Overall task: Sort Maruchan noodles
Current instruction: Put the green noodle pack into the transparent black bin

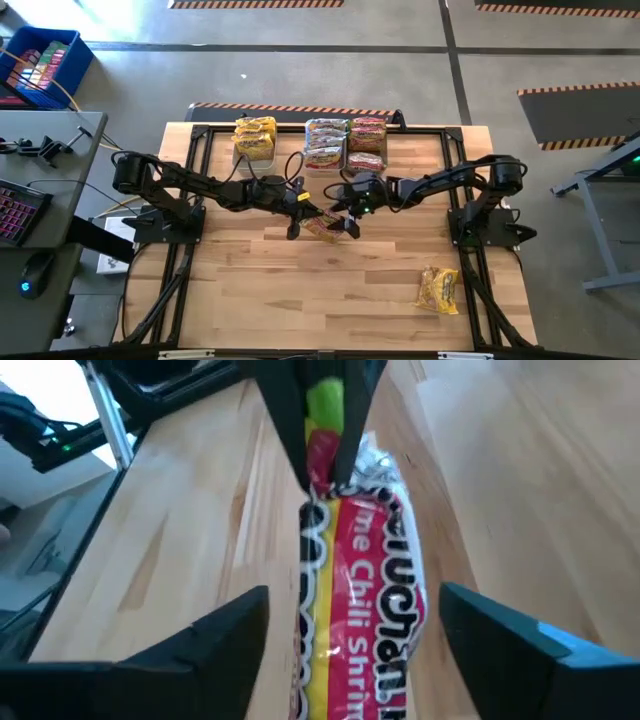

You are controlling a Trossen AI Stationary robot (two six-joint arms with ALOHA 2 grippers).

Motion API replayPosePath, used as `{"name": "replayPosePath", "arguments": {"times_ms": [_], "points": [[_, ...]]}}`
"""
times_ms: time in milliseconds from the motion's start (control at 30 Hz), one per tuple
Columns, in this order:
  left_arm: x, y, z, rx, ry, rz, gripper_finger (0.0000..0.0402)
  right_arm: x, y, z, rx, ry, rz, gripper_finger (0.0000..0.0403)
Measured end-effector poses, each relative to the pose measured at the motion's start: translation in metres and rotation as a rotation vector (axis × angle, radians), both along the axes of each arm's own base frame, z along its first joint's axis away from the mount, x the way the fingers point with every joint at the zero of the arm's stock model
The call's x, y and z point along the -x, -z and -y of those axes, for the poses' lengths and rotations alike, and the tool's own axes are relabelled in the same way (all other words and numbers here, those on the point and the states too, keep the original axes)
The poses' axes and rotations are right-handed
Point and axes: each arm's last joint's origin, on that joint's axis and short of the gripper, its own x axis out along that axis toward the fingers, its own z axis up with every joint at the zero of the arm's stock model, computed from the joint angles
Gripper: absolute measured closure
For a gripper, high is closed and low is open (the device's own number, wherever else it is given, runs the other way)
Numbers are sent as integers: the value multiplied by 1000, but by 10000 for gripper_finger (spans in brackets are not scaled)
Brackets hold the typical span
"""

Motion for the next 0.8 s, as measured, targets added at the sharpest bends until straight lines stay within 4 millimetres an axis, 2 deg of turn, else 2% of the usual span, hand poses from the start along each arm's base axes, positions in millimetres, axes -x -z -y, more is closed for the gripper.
{"name": "replayPosePath", "arguments": {"times_ms": [200,400,567,700,800], "points": [[0,-1,0,23,-10,7,397,2,3,0,-2,-10,-37,208],[-1,-3,0,23,-10,24,372,3,4,-1,7,-28,-41,271],[5,-17,0,13,-11,60,342,6,1,0,19,-61,-51,312],[15,-27,-1,-42,-58,106,323,12,-15,7,86,-24,-69,324],[24,-22,-1,-80,-83,116,316,16,-42,15,203,35,-141,322]]}}
